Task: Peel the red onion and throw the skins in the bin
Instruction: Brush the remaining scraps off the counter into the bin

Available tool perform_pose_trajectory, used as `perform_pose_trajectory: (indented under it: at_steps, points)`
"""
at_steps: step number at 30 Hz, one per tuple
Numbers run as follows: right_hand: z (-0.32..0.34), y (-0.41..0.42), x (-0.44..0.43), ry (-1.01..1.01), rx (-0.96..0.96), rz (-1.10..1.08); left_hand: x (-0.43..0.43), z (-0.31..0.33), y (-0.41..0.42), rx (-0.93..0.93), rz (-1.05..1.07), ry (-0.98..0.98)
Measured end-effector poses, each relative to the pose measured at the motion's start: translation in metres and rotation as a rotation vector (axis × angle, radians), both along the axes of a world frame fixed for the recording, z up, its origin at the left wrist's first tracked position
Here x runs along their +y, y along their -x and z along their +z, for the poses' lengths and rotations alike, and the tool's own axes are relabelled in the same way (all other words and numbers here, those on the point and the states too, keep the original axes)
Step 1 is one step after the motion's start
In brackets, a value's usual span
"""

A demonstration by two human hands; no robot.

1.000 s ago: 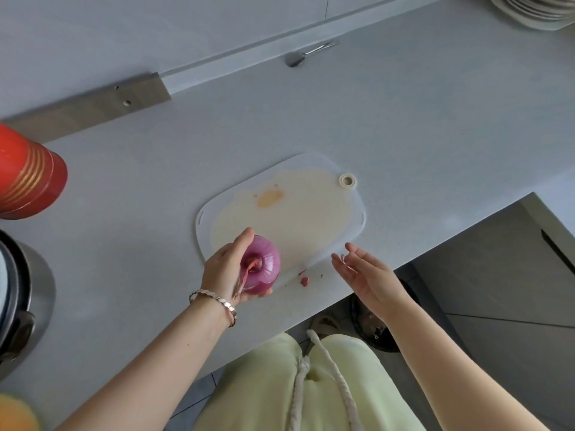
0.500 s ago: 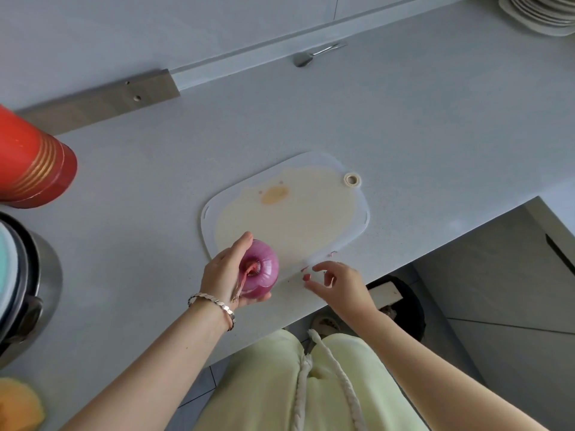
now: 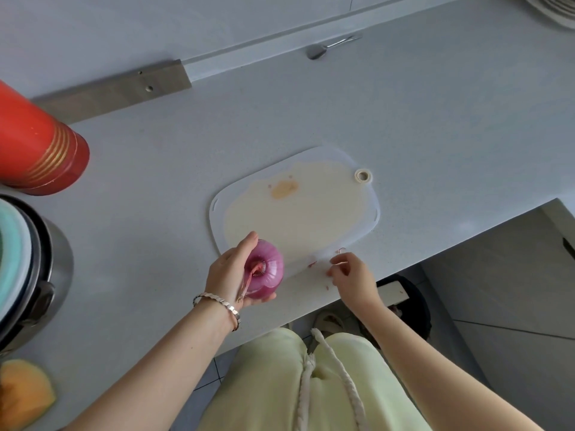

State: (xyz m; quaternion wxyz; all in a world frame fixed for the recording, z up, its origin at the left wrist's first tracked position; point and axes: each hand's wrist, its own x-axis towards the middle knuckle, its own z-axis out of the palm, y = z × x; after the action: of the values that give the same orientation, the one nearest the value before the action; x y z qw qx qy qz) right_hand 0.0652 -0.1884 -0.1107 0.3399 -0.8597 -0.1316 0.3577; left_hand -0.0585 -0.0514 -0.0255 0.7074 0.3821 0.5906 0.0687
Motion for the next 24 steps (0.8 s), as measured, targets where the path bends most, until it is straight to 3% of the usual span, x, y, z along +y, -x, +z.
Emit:
perform_pose_trajectory:
  at_steps: [4, 8, 15, 19, 24]
  points:
    - [-0.001, -0.018, -0.011, 0.098, -0.086, -0.094, 0.0, -0.001, -0.001, 0.007, 0.009, 0.017]
    - [-0.001, -0.02, -0.003, 0.106, -0.223, 0.007, 0.0, 0.001, -0.001, 0.021, 0.0, 0.028]
    - [-0.007, -0.019, 0.003, 0.049, -0.19, -0.039, 0.001, 0.005, 0.001, 0.041, 0.004, 0.054]
    - [-0.01, -0.02, 0.01, 0.06, -0.273, 0.066, 0.001, 0.004, 0.001, 0.052, -0.007, 0.057]
    - [-0.007, -0.026, 0.013, 0.036, -0.082, 0.027, 0.003, -0.005, 0.003, 0.091, -0.054, 0.075]
